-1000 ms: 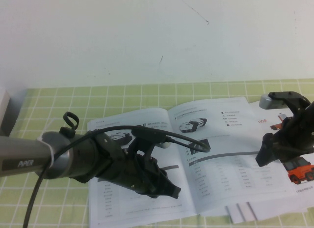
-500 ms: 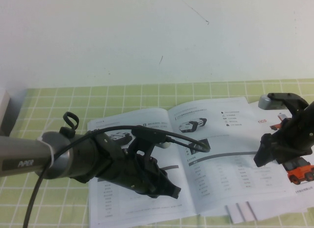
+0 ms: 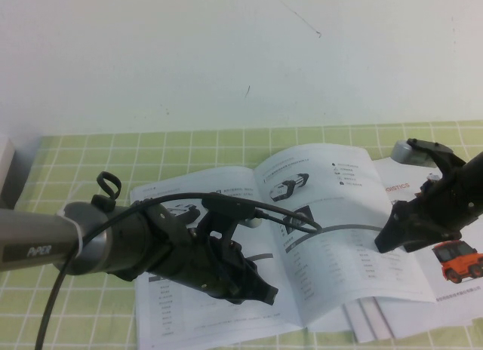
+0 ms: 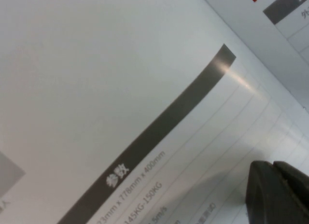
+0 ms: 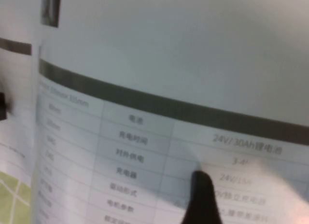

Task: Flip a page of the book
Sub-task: Open the closed book

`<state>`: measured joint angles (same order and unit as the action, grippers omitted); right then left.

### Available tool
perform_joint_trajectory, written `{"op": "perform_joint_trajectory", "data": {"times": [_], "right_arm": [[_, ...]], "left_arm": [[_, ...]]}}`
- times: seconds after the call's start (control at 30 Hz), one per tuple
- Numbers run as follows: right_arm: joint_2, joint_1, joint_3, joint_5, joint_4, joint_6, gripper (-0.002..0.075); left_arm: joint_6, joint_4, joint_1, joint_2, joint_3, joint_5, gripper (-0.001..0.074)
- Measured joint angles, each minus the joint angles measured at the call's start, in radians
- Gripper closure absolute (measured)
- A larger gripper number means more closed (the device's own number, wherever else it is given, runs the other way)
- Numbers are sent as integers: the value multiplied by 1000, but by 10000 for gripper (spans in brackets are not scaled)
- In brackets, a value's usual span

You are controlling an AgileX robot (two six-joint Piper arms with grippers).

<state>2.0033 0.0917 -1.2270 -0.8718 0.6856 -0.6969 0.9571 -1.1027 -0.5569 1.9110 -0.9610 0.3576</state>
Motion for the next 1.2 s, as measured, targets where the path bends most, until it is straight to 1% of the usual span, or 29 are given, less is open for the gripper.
{"op": "perform_joint_trajectory", "data": {"times": [0.2, 0.43, 0.7, 0.83, 0.97, 1.07, 1.13, 1.2], "right_arm": [[0, 0, 0, -33, 69, -47, 254], [0, 0, 0, -41, 99, -62, 256], [6, 8, 0, -58, 262, -152, 257], [6, 14, 0, -58, 273, -170, 270], [6, 12, 0, -58, 202, -168, 309], [8, -14, -11, -87, 134, -140, 346], [8, -37, -43, -129, 76, -108, 389], [5, -55, -79, -157, 16, -70, 455]], "left_arm": [[0, 0, 0, 0, 0, 0, 738], [-3, 0, 0, 0, 0, 0, 738], [-3, 0, 0, 0, 0, 0, 738], [-3, 0, 0, 0, 0, 0, 738], [-3, 0, 0, 0, 0, 0, 738], [-3, 0, 0, 0, 0, 0, 738], [-4, 0, 0, 0, 0, 0, 738], [-6, 0, 0, 0, 0, 0, 738]]}}
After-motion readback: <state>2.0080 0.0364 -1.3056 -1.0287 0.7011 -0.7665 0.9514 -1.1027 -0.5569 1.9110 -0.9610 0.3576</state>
